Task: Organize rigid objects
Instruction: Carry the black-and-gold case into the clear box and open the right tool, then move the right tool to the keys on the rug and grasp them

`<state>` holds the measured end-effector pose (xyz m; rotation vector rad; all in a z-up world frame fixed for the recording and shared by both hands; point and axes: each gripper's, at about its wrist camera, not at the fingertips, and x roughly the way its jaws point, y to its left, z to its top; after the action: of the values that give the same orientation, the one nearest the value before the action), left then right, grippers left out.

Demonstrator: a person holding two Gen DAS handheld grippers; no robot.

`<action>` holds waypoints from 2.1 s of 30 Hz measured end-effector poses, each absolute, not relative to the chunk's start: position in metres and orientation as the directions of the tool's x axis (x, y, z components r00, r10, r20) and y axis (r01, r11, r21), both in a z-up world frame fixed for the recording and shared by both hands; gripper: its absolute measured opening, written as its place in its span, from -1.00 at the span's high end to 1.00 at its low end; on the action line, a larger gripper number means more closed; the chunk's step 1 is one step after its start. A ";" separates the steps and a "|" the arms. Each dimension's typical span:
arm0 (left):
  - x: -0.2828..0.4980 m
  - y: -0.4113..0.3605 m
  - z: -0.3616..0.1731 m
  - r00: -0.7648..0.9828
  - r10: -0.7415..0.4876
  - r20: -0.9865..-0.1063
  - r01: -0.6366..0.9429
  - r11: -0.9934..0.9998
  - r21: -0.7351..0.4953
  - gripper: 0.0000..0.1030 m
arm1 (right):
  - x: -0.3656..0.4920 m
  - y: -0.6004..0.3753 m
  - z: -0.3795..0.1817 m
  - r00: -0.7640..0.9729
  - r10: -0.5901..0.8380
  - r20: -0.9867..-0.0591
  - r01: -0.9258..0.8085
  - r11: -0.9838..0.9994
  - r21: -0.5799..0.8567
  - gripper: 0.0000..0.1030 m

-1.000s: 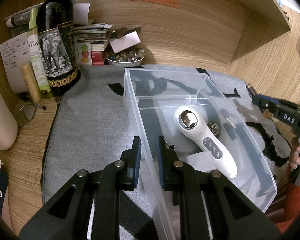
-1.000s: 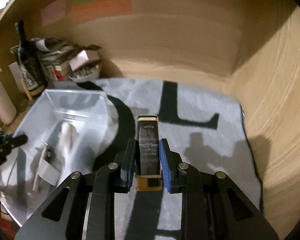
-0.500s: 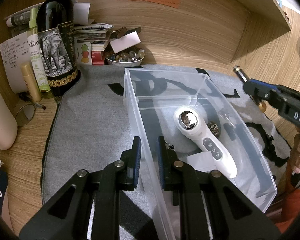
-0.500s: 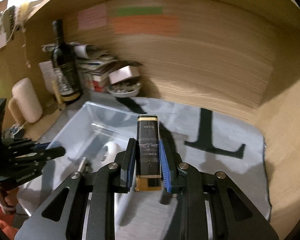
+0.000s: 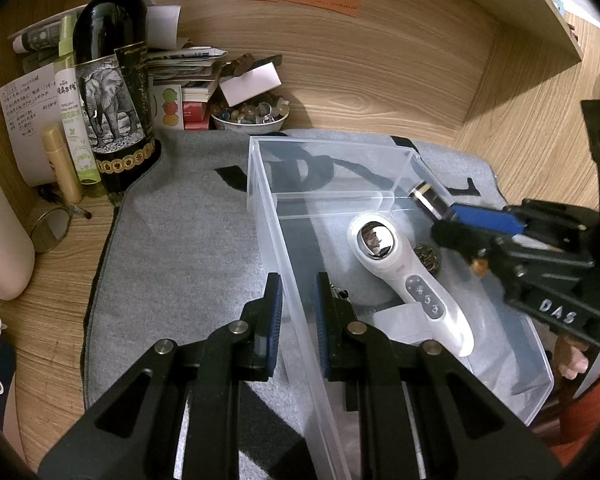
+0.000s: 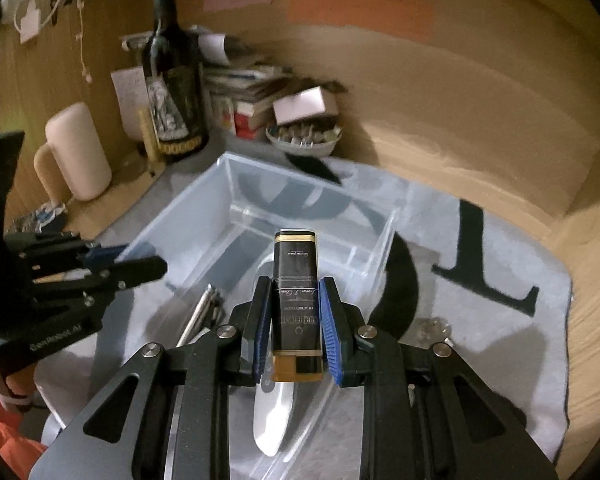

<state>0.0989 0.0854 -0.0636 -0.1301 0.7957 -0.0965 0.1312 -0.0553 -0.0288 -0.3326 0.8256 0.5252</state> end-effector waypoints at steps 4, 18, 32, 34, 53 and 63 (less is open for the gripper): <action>0.099 0.085 -0.063 0.696 -0.135 -0.705 0.037 0.988 -0.152 0.72 | 0.133 -0.054 -0.037 0.528 0.311 -0.790 -0.569 0.820 -0.057 0.58; 0.099 0.086 -0.063 0.696 -0.134 -0.705 0.036 0.988 -0.152 0.72 | 0.130 -0.059 -0.031 0.527 0.327 -0.784 -0.570 0.821 -0.041 0.54; 0.099 0.085 -0.063 0.696 -0.134 -0.705 0.036 0.988 -0.153 0.72 | 0.140 -0.108 0.001 0.649 0.270 -0.712 -0.429 0.902 -0.050 0.30; 0.099 0.085 -0.063 0.696 -0.134 -0.705 0.035 0.988 -0.152 0.72 | 0.144 -0.119 0.002 0.660 0.243 -0.711 -0.394 0.918 -0.052 0.25; 0.099 0.085 -0.063 0.697 -0.133 -0.705 0.035 0.988 -0.152 0.72 | 0.187 -0.169 -0.068 0.518 0.090 -0.850 -0.252 0.966 -0.051 0.25; 0.099 0.085 -0.064 0.697 -0.133 -0.705 0.035 0.988 -0.152 0.72 | 0.194 -0.147 -0.080 0.504 0.057 -0.862 -0.321 0.939 -0.126 -0.05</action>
<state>0.0990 0.0847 -0.0636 -0.1305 0.7945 -0.0935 0.1944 -0.1467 -0.0799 -0.2859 1.0211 0.2320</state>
